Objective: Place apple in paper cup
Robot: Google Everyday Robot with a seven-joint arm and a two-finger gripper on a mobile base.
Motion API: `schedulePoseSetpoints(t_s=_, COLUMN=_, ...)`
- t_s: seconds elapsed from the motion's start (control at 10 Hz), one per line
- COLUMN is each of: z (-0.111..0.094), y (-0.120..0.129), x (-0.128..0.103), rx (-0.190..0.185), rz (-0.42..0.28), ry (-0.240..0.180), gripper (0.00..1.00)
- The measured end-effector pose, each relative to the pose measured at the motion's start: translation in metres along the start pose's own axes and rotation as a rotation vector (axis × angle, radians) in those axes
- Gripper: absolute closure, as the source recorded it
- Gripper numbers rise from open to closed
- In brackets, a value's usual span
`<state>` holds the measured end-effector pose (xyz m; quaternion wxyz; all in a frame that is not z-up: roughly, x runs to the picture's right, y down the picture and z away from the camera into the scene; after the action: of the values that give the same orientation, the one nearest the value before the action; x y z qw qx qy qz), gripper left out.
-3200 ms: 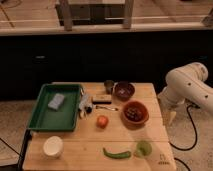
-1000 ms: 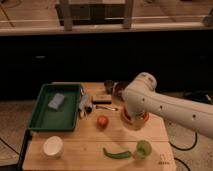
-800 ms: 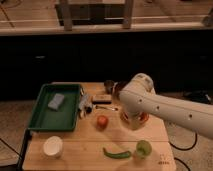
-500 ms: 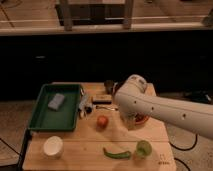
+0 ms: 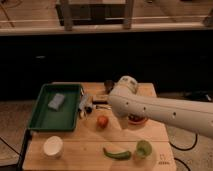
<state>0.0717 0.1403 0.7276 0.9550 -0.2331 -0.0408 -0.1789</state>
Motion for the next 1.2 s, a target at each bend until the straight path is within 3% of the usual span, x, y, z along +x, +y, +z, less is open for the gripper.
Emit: schedulePoseSetpoints(t_s=1.2, z=0.028, y=-0.03, x=-0.024, rx=0.051, rz=-0.171, ry=-0.067, gripper=0.2)
